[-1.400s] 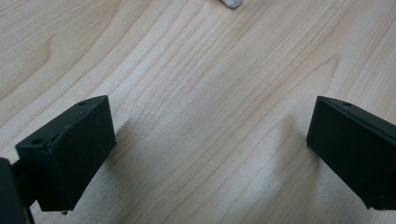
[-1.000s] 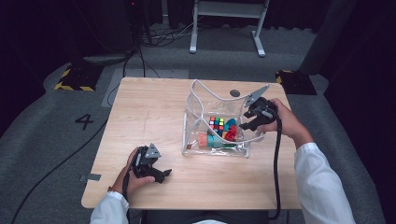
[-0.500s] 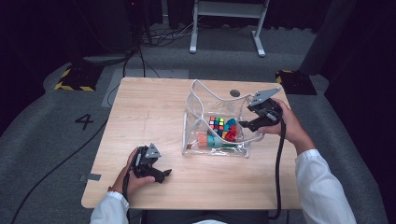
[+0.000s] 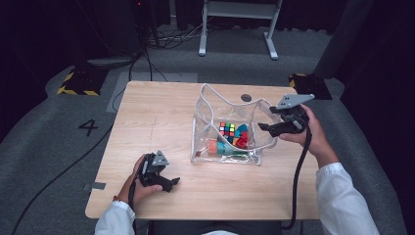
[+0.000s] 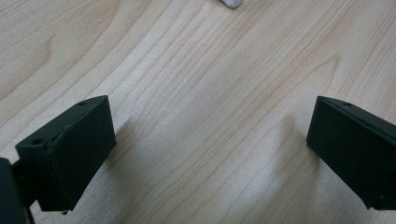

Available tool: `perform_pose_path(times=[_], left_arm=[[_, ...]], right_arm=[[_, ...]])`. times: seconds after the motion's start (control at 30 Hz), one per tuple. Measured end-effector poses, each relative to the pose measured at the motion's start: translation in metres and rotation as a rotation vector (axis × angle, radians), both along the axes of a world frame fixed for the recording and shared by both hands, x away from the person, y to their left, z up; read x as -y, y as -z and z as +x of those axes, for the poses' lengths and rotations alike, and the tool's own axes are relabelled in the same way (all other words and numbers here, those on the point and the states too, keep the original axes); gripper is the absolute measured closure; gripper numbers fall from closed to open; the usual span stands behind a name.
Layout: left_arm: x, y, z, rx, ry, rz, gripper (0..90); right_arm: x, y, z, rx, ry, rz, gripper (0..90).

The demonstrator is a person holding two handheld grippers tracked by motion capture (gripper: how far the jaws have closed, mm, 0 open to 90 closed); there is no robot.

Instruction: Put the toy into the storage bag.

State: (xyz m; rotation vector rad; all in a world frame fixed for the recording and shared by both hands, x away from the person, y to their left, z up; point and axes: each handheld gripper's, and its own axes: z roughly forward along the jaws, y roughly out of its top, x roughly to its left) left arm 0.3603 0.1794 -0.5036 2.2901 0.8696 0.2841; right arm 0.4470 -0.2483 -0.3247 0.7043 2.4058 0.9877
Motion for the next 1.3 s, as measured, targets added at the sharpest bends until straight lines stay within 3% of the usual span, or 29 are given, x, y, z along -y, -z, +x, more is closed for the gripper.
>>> perform_pose_path(times=[0.47, 0.67, 0.8, 0.83, 1.03, 1.3], left_arm=[[0.000, 0.000, 0.000, 0.003, -0.001, 0.004, 1.2], [0.000, 0.000, 0.000, 0.000, 0.000, 0.000, 1.3], [0.000, 0.000, 0.000, 0.000, 0.000, 0.000, 1.2], [0.000, 0.000, 0.000, 0.000, 0.000, 0.000, 1.2], [0.000, 0.000, 0.000, 0.000, 0.001, 0.002, 1.2], [0.000, 0.000, 0.000, 0.002, -0.001, 0.003, 1.2]], right_arm=[[0.023, -0.009, -0.022, 0.042, 0.019, 0.068, 23.2], [0.028, -0.005, -0.033, 0.069, 0.032, 0.036, 22.1], [0.030, -0.004, -0.039, 0.073, 0.034, 0.051, 21.3], [0.032, -0.004, -0.043, 0.097, 0.035, 0.054, 21.0], [0.038, -0.001, -0.053, 0.092, 0.046, 0.071, 20.5], [0.048, 0.008, -0.067, 0.116, 0.050, 0.104, 19.8]])
